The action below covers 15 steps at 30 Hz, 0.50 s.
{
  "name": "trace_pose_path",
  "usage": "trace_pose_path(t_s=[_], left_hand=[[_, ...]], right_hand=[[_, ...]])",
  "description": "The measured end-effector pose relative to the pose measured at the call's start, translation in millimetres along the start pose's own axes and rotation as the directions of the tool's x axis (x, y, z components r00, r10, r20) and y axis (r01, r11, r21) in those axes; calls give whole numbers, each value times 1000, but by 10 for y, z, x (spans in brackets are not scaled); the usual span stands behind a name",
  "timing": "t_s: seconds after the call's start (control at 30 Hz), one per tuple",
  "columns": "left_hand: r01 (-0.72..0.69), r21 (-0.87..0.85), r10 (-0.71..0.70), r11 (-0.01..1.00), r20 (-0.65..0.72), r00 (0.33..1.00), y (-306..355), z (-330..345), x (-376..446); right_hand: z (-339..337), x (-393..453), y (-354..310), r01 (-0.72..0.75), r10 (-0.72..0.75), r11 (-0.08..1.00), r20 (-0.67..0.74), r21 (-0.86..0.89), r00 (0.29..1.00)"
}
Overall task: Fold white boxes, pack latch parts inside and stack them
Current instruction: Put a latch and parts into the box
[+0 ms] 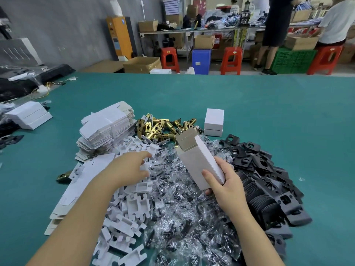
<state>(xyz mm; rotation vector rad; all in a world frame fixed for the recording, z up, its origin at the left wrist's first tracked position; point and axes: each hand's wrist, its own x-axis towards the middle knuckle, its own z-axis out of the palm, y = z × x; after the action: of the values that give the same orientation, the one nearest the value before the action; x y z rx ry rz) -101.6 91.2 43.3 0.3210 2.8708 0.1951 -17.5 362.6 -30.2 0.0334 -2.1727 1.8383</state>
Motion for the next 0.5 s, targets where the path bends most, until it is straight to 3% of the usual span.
trace_pose_path(t_s=[0.23, 0.33, 0.43, 0.5], left_hand=[[38, 39, -35, 999, -88, 996, 44, 42, 27], [-2, -8, 1, 1000, -231, 973, 74, 33, 22], [-112, -230, 4, 967, -424, 906, 165, -17, 2], [-196, -492, -74, 848, -477, 876, 257, -83, -22]], right_hand=[[1, -7, 39, -74, 73, 996, 20, 43, 997], [-10, -1, 15, -92, 90, 992, 27, 87, 996], [-14, 10, 15, -115, 114, 982, 16, 147, 993], [-17, 21, 32, -131, 132, 973, 6, 190, 991]])
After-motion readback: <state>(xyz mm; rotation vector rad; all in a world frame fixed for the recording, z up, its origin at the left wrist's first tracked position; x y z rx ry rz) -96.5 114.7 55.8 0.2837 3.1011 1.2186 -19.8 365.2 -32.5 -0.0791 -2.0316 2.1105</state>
